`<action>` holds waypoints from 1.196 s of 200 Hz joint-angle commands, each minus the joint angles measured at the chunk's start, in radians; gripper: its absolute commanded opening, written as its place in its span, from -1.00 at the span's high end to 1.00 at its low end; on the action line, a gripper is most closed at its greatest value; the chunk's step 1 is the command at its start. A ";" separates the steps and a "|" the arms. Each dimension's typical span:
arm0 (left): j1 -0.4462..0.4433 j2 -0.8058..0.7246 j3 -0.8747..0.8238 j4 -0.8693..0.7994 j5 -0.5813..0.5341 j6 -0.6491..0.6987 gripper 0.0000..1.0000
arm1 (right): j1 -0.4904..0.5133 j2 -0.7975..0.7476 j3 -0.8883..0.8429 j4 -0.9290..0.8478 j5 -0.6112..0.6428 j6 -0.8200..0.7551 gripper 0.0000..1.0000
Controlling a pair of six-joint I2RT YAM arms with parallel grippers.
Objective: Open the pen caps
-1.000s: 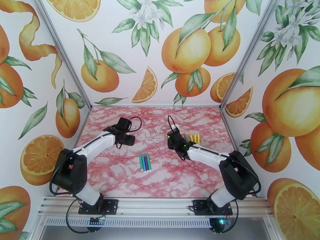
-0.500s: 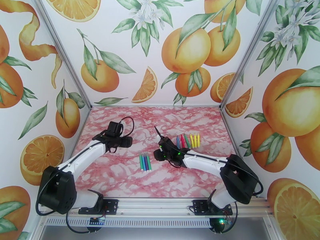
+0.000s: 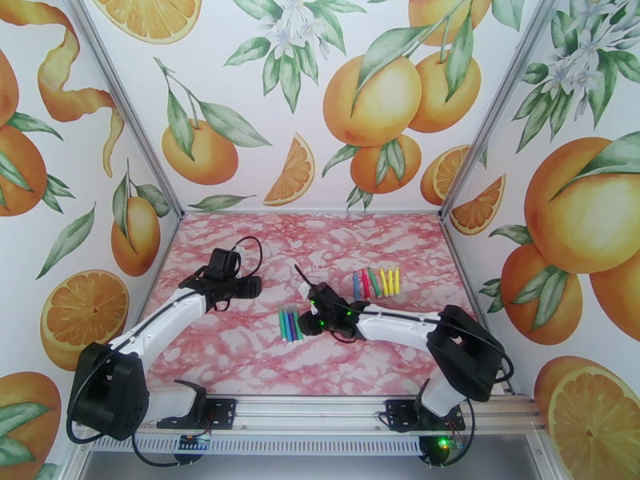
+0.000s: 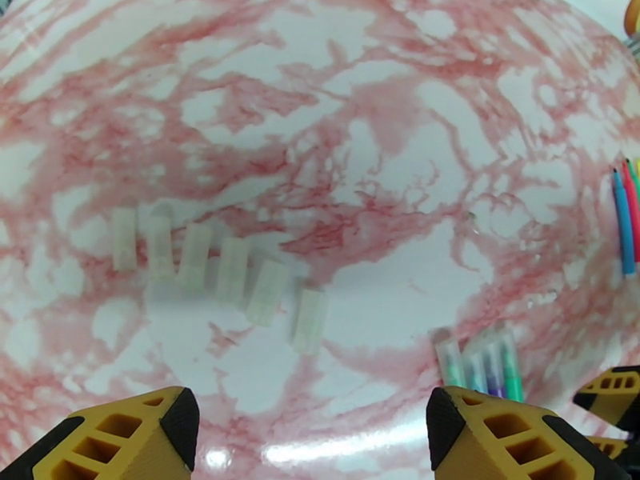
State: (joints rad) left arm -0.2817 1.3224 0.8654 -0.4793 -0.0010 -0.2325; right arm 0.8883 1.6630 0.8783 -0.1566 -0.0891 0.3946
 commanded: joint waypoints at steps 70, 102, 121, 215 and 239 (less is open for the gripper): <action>0.030 -0.091 -0.047 0.026 -0.001 0.004 -0.59 | 0.031 0.113 0.108 -0.030 -0.045 -0.007 0.23; 0.033 -0.102 -0.052 0.024 -0.001 0.001 -0.59 | 0.032 0.128 0.123 -0.044 -0.023 0.000 0.25; 0.035 -0.105 -0.054 0.024 0.001 0.001 -0.60 | 0.033 0.131 0.125 -0.051 -0.004 0.007 0.27; 0.036 -0.113 -0.053 0.022 0.001 0.001 -0.61 | 0.033 0.162 0.139 -0.064 0.017 0.024 0.31; 0.036 -0.114 -0.055 0.021 0.001 0.001 -0.61 | 0.033 0.169 0.146 -0.073 0.027 0.030 0.32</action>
State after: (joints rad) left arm -0.2535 1.2331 0.8242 -0.4744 -0.0006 -0.2317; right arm 0.9127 1.8153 0.9951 -0.2096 -0.0929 0.4049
